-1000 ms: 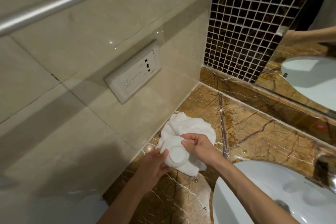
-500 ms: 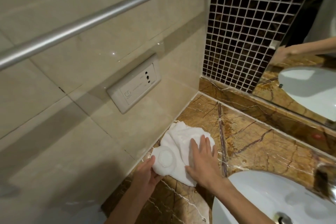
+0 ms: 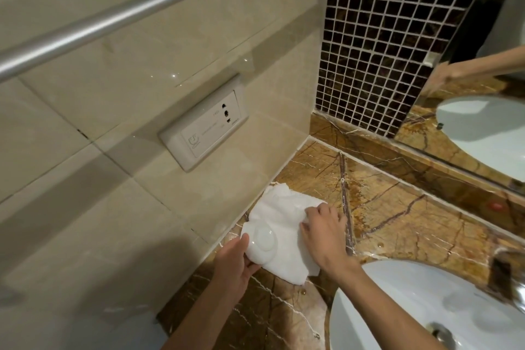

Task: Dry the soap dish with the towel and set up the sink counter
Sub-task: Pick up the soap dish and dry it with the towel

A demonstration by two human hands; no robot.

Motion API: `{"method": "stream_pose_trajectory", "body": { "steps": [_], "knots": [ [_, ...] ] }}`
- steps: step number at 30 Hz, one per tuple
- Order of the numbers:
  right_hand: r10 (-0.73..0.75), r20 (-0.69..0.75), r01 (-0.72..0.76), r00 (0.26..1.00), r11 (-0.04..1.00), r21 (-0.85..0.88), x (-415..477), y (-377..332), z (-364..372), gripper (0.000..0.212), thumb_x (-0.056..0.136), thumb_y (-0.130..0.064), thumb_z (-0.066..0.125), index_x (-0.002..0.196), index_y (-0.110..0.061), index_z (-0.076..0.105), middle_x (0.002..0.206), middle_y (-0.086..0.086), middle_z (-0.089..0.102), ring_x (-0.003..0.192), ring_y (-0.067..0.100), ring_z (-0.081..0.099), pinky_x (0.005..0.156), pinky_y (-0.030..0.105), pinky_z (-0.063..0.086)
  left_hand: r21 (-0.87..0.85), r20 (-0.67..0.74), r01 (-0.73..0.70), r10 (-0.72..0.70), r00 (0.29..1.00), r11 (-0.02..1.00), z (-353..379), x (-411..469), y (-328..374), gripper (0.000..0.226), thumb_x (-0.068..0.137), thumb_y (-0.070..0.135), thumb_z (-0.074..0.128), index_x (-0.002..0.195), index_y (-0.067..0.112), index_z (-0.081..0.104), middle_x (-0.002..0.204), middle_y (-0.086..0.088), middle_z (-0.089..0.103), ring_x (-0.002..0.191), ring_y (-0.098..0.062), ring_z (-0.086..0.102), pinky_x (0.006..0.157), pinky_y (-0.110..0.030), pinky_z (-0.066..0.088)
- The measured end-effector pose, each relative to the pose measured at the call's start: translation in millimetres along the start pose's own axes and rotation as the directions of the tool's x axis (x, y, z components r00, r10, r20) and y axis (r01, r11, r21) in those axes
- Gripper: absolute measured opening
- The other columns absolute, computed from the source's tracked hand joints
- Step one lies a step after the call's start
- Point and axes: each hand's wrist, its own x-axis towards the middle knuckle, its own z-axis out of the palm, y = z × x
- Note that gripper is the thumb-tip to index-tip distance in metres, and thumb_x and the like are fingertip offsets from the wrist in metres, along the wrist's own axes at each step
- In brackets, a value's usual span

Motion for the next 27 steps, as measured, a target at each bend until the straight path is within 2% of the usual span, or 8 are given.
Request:
{"method": "stream_pose_trajectory", "body": {
  "steps": [3,6,9,13,16,19,23,27],
  "knots": [
    [-0.041,-0.072,0.046,0.997,0.996,0.075,-6.5,0.3,-0.5,0.017,0.093,-0.028,0.053,0.103,-0.017,0.062,0.104,0.003,0.055,0.099,0.022,0.044,0.086,0.037,0.032,-0.009,-0.006,-0.009,0.009,1.0,1.0,3.4,0.8,-1.1,0.031,0.091,0.011,0.06,0.119,-0.001,0.055,0.12,-0.024,0.061,0.109,-0.041,0.061,0.086,-0.055,0.055],
    [-0.089,-0.12,0.118,0.989,0.959,0.258,-14.9,-4.9,-4.9,0.015,0.092,-0.025,0.057,0.1,-0.015,0.063,0.113,0.006,0.057,0.106,0.024,0.049,0.089,0.039,0.037,0.003,-0.005,-0.022,0.022,1.0,1.0,6.6,1.1,-3.1,0.026,0.09,0.012,0.062,0.114,0.002,0.059,0.117,-0.022,0.063,0.107,-0.04,0.062,0.085,-0.056,0.055],
    [-0.144,-0.118,0.181,0.982,0.889,0.42,-24.1,-18.8,-10.4,0.007,0.09,-0.018,0.058,0.095,-0.014,0.06,0.096,0.003,0.065,0.088,0.023,0.06,0.077,0.04,0.047,0.064,-0.018,-0.065,0.067,0.998,0.996,10.6,-0.5,-7.1,0.016,0.09,0.012,0.062,0.104,0.004,0.064,0.11,-0.02,0.067,0.103,-0.038,0.064,0.081,-0.051,0.058],
    [-0.206,-0.077,0.214,0.975,0.809,0.547,-30.7,-34.6,-4.9,0.006,0.091,-0.022,0.054,0.096,-0.019,0.056,0.102,0.002,0.065,0.097,0.017,0.053,0.077,0.032,0.034,0.334,0.053,-0.276,0.274,0.96,0.901,11.5,-8.1,-12.4,0.015,0.09,0.021,0.062,0.083,0.018,0.074,0.093,-0.011,0.074,0.09,-0.029,0.07,0.073,-0.046,0.061],
    [-0.171,-0.039,0.154,0.985,0.739,0.655,-25.2,-36.8,-3.1,0.007,0.091,-0.017,0.055,0.096,-0.019,0.06,0.109,-0.001,0.066,0.106,0.015,0.055,0.085,0.033,0.04,0.509,0.088,-0.353,0.36,0.929,0.785,8.6,-11.5,-15.9,0.018,0.091,0.026,0.06,0.077,0.025,0.072,0.094,-0.011,0.072,0.09,-0.029,0.069,0.078,-0.051,0.059],
    [-0.148,-0.028,0.126,0.989,0.71,0.693,-24.4,-34.6,1.7,0.011,0.087,-0.013,0.059,0.092,-0.021,0.064,0.102,-0.006,0.068,0.1,0.011,0.059,0.088,0.034,0.044,0.423,0.06,-0.31,0.314,0.947,0.852,10.5,-9.6,-14.5,0.023,0.091,0.02,0.061,0.074,0.025,0.075,0.09,-0.008,0.073,0.09,-0.029,0.07,0.076,-0.047,0.06],
    [-0.23,-0.047,0.204,0.972,0.73,0.652,-24.8,-27.3,8.8,0.01,0.087,-0.023,0.06,0.088,-0.032,0.061,0.1,-0.017,0.065,0.098,-0.003,0.05,0.088,0.018,0.031,0.286,0.031,-0.218,0.218,0.975,0.933,12.2,-8.8,-10.4,0.023,0.091,0.012,0.06,0.074,0.017,0.076,0.094,-0.012,0.073,0.091,-0.03,0.07,0.069,-0.039,0.059],
    [-0.17,-0.005,0.144,0.985,0.822,0.55,-11.3,-20.1,10.2,0.012,0.087,-0.022,0.058,0.083,-0.032,0.054,0.087,-0.016,0.059,0.087,0.001,0.045,0.082,0.03,0.03,0.223,0.006,-0.182,0.185,0.983,0.958,8.4,-11.2,-10.8,0.019,0.09,0.011,0.061,0.078,0.016,0.075,0.093,-0.006,0.073,0.093,-0.026,0.068,0.064,-0.035,0.059]
  ]
}}
